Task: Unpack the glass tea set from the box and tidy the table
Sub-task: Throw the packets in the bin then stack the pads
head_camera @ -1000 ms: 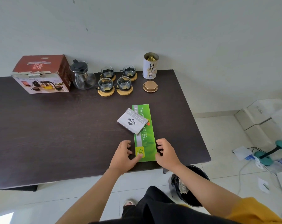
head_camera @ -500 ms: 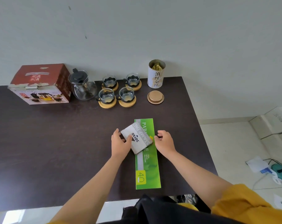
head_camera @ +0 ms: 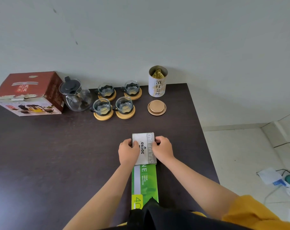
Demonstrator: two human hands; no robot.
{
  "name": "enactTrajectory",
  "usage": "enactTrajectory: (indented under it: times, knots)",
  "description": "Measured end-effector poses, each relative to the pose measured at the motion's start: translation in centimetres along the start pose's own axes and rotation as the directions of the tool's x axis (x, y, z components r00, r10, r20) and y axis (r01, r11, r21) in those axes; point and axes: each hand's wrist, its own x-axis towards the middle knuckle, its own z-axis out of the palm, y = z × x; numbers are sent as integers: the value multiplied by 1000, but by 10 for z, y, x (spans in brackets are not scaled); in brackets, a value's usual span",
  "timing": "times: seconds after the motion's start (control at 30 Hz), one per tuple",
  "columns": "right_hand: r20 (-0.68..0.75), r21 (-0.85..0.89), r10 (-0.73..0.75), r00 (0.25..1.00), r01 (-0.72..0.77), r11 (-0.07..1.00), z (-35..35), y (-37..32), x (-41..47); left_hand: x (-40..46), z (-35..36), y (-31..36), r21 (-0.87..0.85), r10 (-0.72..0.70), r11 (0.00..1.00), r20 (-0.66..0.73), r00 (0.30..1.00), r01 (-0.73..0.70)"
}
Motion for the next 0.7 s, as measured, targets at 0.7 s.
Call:
enactTrajectory:
  times: [0.7]
  knots:
    - [-73,93,150,986,-143,985,8,-20,-13,3,-20,3,-2,-33,999,137,990,34]
